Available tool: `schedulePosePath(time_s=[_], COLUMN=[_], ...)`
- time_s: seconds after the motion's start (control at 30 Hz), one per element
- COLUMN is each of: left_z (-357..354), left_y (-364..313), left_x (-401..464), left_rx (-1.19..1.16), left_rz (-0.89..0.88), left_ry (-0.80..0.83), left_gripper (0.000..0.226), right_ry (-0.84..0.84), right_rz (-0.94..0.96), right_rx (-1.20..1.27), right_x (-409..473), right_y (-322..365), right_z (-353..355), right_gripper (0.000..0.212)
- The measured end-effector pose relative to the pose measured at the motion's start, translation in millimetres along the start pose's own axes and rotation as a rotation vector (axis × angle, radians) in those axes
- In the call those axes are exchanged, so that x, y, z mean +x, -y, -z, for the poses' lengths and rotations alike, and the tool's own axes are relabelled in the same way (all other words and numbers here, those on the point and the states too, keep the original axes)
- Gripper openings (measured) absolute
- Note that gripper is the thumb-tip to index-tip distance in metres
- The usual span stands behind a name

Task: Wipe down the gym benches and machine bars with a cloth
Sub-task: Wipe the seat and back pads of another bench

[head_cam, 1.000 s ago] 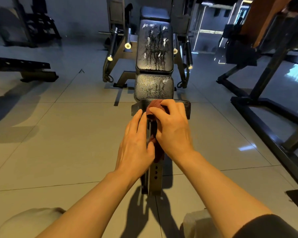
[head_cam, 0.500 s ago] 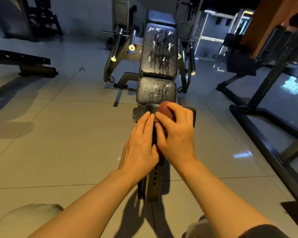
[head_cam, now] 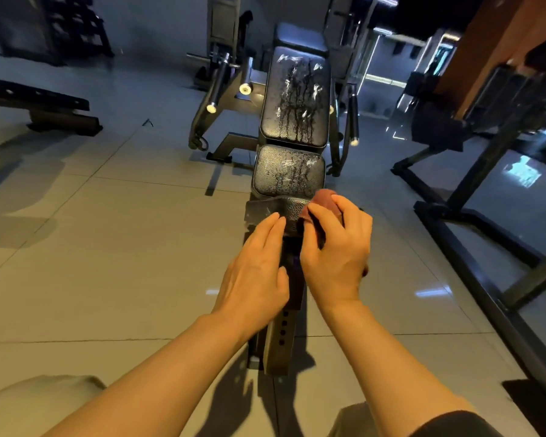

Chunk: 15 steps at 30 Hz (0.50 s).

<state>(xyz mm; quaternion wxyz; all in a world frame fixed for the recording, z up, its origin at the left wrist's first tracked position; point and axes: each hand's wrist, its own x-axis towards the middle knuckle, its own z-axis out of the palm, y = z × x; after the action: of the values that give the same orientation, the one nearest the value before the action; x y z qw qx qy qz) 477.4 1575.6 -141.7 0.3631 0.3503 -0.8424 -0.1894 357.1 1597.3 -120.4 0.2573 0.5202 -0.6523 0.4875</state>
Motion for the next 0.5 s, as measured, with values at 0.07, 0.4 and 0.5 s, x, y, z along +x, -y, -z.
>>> schedulePosePath(time_s=[0.07,0.4,0.5], left_z=[3.9,6.6,10.4], left_y=[6.4,17.2,20.0], left_x=[-2.1,4.8,7.4], left_rx=[0.009,-0.011,-0.001], left_rz=[0.004,-0.034,-0.049], left_ry=[0.013,-0.06,-0.072], left_gripper=[0.076,0.062,0.064], right_ry=[0.004,0.076,-0.077], right_rz=[0.043,0.238,-0.027], right_rx=[0.011,-0.033,-0.015], right_x=[-3.6,-5.3,4.8], right_y=[11.4,3.0,-14.0], right_z=[-10.5,-9.1,2.6], right_gripper=[0.019,0.014,0.014])
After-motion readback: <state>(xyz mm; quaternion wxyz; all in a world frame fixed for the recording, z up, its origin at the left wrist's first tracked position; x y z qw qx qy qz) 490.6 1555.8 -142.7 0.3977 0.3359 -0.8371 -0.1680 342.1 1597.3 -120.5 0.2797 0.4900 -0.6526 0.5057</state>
